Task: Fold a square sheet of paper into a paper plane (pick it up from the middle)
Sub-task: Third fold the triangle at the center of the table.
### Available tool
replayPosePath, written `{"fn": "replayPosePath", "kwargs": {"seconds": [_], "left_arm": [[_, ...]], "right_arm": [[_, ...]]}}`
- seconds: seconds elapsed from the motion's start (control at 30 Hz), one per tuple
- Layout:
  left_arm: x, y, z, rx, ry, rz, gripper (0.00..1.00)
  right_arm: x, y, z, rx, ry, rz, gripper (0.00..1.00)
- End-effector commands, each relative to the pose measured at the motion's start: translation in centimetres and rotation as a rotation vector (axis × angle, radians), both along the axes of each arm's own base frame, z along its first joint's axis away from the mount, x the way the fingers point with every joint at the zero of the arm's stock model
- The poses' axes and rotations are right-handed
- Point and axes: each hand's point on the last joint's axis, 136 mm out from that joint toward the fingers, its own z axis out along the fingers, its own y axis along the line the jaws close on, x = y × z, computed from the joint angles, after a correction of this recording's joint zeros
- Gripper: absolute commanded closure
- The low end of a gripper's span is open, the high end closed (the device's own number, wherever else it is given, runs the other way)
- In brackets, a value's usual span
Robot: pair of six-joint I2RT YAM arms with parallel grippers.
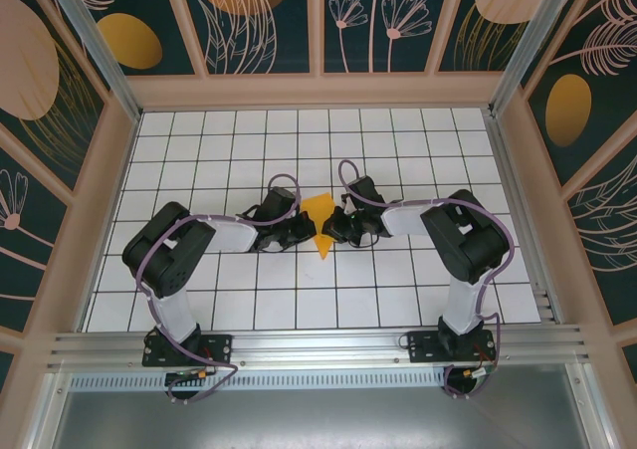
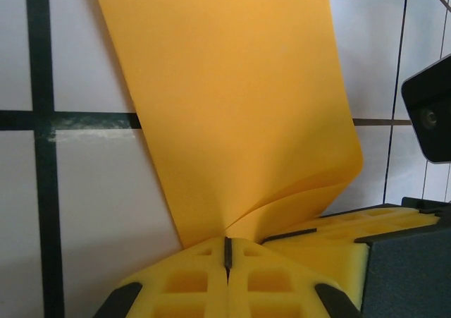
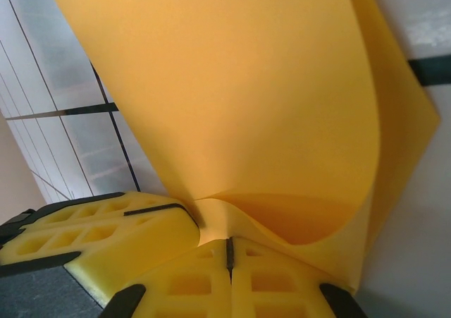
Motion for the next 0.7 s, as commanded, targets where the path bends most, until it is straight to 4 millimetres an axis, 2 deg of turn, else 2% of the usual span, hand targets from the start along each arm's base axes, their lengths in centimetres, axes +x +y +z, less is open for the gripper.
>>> {"fn": "replayPosePath", "kwargs": {"seconds": [0.0,0.17,0.5,0.67], "left_arm": [[-0.2,-0.5,-0.2,-0.004,0.009,-0.02,1.0],[-0.1,-0.8,0.5,-0.012,-0.01,-0.029,1.0],[-0.3,-0.8,0.0,0.015,-0.016,-0.042,1.0],[-0.4,0.3,-1.2,0.101,0.006,-0.017,1.0]], "right_arm": [[-0.9,-1.1,-2.1,-0.061,0.049,-0.008,0.97],[-1.0,-1.0,-2.0,-0.054,0.05,-0.008,0.97],[-1.0,-0.8,-1.4,-0.032,0.029,0.002,0.98],[-0.7,-0.6,-0.4,0.001,-0.001,0.007,0.97]]}}
